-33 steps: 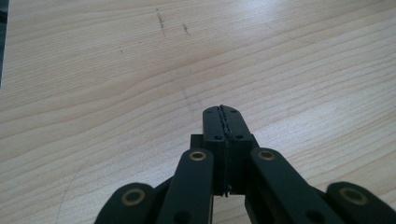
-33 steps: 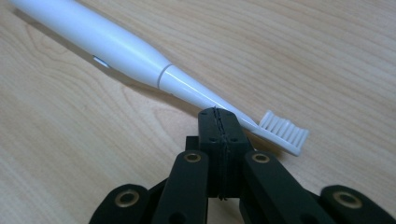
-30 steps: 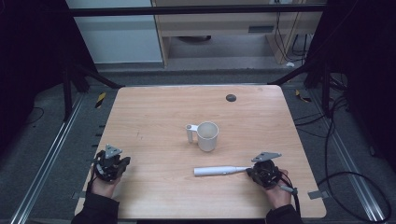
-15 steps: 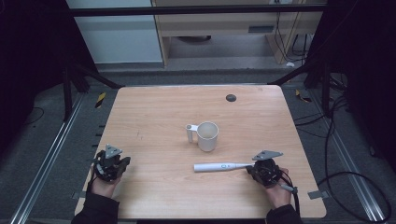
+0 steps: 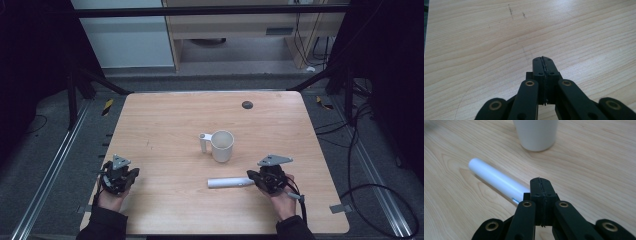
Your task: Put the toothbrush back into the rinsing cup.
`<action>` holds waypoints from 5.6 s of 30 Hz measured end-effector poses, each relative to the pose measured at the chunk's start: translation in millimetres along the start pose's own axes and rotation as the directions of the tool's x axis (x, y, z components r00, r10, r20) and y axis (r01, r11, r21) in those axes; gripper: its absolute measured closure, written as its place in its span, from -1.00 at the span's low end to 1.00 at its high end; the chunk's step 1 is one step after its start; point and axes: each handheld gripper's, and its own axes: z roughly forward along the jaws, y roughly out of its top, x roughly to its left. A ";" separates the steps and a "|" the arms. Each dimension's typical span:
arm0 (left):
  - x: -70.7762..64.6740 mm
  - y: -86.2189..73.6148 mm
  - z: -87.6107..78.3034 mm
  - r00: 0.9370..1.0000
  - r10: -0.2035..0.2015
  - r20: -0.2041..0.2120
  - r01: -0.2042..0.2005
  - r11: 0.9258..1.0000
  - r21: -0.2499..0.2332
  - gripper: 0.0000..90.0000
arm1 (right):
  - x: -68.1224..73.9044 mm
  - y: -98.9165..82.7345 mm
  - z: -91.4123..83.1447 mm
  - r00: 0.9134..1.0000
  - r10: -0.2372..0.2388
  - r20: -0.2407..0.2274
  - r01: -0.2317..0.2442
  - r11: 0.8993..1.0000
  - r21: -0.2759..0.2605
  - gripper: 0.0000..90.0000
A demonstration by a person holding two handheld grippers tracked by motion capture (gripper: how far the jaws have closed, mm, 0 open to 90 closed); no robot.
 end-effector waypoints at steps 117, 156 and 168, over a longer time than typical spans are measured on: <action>1.4 -0.1 -1.5 1.000 -0.001 -0.002 0.001 1.000 -0.003 0.97 | 48.1 -13.8 17.6 0.985 -0.099 -0.142 0.122 0.980 0.160 1.00; 1.0 0.1 -1.4 1.000 0.002 -0.006 -0.002 1.000 -0.002 0.98 | 2.5 -37.9 -17.9 1.000 -0.018 -0.023 0.022 0.986 0.167 1.00; 1.5 0.7 -0.9 1.000 0.001 -0.008 -0.001 1.000 -0.002 0.97 | 3.5 -9.5 -25.7 1.000 -0.020 -0.010 0.021 0.998 0.065 0.70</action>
